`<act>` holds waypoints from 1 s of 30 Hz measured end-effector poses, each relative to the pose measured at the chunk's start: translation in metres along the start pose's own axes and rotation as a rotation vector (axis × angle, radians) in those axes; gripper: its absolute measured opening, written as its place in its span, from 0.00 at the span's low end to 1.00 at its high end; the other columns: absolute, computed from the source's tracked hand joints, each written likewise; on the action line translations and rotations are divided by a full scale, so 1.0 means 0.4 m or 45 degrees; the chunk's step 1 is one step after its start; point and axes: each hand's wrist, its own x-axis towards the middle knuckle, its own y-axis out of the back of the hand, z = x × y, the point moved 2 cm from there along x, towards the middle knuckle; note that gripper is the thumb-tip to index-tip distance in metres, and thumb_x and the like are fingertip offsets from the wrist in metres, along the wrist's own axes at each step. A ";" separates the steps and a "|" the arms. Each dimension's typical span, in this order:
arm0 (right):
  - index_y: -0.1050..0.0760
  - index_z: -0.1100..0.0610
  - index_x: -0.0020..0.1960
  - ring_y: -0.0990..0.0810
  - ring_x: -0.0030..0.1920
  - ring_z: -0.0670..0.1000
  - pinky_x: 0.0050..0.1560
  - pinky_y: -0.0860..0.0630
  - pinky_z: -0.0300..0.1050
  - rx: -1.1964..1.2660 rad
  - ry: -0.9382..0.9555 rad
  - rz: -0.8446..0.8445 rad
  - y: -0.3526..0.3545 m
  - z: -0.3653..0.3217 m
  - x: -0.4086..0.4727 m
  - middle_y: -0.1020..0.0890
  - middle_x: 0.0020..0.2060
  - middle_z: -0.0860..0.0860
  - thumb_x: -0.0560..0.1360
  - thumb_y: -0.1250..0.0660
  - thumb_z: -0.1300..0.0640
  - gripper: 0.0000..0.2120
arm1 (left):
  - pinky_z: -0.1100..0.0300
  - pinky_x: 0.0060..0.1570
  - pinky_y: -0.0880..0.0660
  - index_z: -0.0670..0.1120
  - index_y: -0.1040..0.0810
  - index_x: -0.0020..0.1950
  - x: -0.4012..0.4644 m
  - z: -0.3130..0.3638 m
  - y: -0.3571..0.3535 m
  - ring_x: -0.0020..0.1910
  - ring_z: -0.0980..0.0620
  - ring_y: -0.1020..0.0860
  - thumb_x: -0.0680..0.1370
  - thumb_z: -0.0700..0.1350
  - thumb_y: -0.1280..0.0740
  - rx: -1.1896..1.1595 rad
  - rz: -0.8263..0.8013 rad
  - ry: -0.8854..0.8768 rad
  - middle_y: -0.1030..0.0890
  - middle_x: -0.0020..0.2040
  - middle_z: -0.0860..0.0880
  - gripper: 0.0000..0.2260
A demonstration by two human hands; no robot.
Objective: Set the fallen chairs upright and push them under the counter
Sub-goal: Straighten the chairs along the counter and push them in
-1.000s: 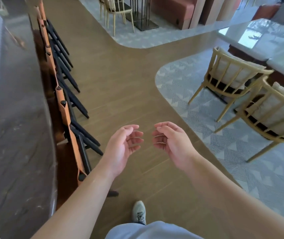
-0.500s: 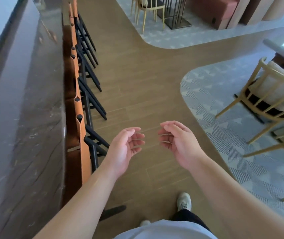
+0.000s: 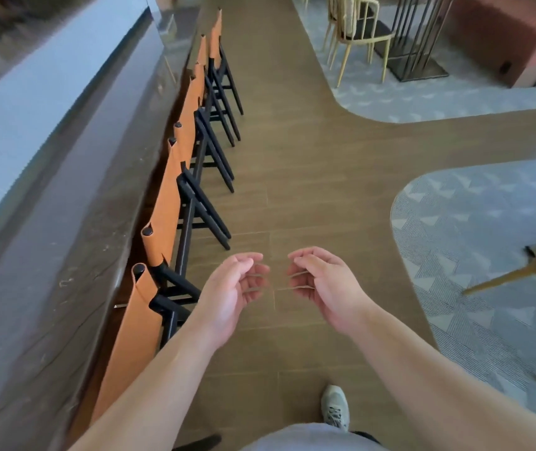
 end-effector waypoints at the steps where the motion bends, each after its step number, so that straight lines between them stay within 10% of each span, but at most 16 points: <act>1: 0.20 0.56 0.48 0.20 0.38 0.51 0.40 0.26 0.45 -0.014 0.000 -0.017 0.022 -0.023 0.027 0.16 0.37 0.51 0.79 0.38 0.62 0.08 | 0.50 0.53 0.27 0.45 0.21 0.59 0.022 0.014 -0.024 0.48 0.49 0.20 0.83 0.42 0.44 -0.012 0.030 -0.016 0.16 0.46 0.49 0.13; 30: 0.21 0.58 0.52 0.20 0.37 0.48 0.40 0.25 0.44 -0.411 -0.240 -0.409 -0.238 -0.243 0.675 0.17 0.40 0.53 0.80 0.41 0.64 0.09 | 0.48 0.55 0.26 0.45 0.21 0.59 0.559 0.137 0.182 0.49 0.46 0.19 0.83 0.43 0.41 -0.361 0.508 0.075 0.16 0.50 0.44 0.11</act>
